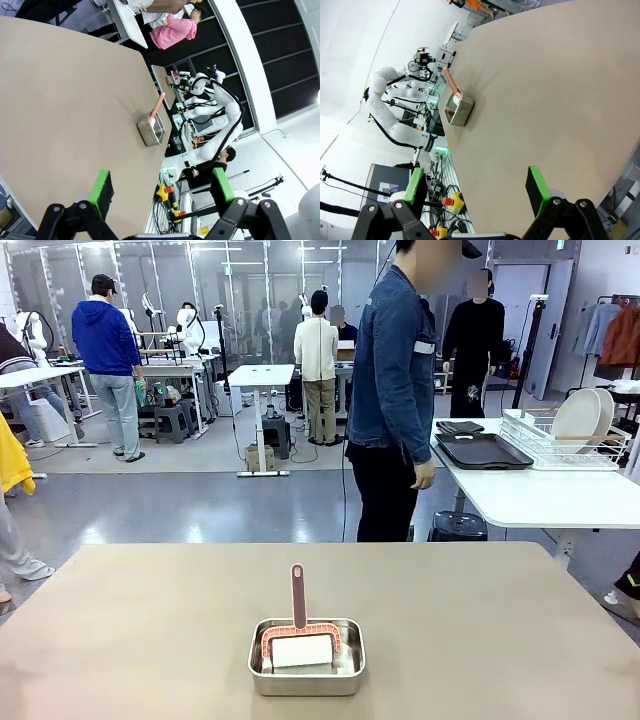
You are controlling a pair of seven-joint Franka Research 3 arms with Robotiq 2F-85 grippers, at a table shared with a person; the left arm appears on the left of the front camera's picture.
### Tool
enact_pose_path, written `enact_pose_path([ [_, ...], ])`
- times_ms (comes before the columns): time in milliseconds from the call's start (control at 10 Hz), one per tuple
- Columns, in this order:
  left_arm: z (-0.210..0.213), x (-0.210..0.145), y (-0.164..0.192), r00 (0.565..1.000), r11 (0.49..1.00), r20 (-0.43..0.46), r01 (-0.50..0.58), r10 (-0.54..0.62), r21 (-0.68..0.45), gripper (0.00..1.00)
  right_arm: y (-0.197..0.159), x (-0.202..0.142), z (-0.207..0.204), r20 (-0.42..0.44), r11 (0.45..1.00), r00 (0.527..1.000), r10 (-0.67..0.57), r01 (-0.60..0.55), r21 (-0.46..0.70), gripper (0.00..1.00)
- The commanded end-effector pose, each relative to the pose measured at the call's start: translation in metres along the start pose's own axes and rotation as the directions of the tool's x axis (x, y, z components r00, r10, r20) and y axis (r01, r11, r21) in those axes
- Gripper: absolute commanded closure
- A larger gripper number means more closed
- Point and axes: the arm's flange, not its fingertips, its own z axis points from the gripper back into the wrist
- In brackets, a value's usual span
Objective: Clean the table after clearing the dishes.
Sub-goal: Place the Lint Roller back on top of the Airtight Container.
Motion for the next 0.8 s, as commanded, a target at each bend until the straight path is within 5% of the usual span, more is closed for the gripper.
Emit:
enact_pose_path([
  [0,-0.0011,-0.0058,-0.0060,1.000,1.000,0.000,-0.009,0.009,0.001,0.00,0.0029,-0.0023,-0.0024,-0.003,1.000,1.000,0.018,-0.018,-0.003,0.00],
  [700,-0.0011,-0.0058,-0.0060,1.000,1.000,0.000,-0.009,0.009,0.001,0.00,0.0029,-0.0023,-0.0024,-0.003,1.000,1.000,0.018,-0.018,-0.003,0.00],
])
